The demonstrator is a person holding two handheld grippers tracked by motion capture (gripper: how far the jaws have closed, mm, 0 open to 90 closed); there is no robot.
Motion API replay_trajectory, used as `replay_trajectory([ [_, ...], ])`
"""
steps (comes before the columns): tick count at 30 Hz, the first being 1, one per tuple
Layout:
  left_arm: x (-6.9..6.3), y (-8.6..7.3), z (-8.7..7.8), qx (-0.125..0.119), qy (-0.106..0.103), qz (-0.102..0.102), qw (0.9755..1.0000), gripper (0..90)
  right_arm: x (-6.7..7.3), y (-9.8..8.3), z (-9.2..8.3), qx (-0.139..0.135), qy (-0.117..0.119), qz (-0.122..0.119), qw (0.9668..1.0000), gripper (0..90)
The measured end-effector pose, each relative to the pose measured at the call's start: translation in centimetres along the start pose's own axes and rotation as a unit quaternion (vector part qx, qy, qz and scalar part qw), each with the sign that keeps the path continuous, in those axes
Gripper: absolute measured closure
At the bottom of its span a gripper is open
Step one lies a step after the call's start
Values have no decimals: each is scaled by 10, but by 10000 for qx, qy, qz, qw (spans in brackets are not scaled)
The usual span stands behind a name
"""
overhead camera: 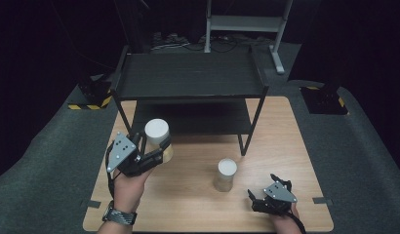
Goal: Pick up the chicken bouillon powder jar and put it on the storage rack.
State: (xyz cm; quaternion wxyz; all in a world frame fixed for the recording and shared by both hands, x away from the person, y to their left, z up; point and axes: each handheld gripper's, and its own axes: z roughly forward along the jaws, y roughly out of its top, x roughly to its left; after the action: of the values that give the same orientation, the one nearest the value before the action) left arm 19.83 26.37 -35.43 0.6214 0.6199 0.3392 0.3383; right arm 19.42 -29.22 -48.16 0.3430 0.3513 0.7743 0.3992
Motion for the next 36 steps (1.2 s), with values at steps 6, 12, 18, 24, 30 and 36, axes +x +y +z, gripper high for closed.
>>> replay_trajectory([
  [6,2,13,2,-74,19,18,10000,341,0,0,0,1,6,5,10000,6],
  [12,4,24,3,-116,45,37,9999,341,-1,0,0,2,13,16,10000,6],
  [18,4,37,5,-170,73,115,9998,341,-1,0,0,5,23,-6,10000,6],
  [24,4,51,8,-239,81,154,9996,340,1,2,1,55,25,-93,9999,6],
  [30,4,61,11,-296,91,188,9993,340,-1,0,0,8,41,-23,10000,6],
  [36,6,74,15,-378,79,150,9991,340,-1,0,0,6,39,-19,10000,6],
])
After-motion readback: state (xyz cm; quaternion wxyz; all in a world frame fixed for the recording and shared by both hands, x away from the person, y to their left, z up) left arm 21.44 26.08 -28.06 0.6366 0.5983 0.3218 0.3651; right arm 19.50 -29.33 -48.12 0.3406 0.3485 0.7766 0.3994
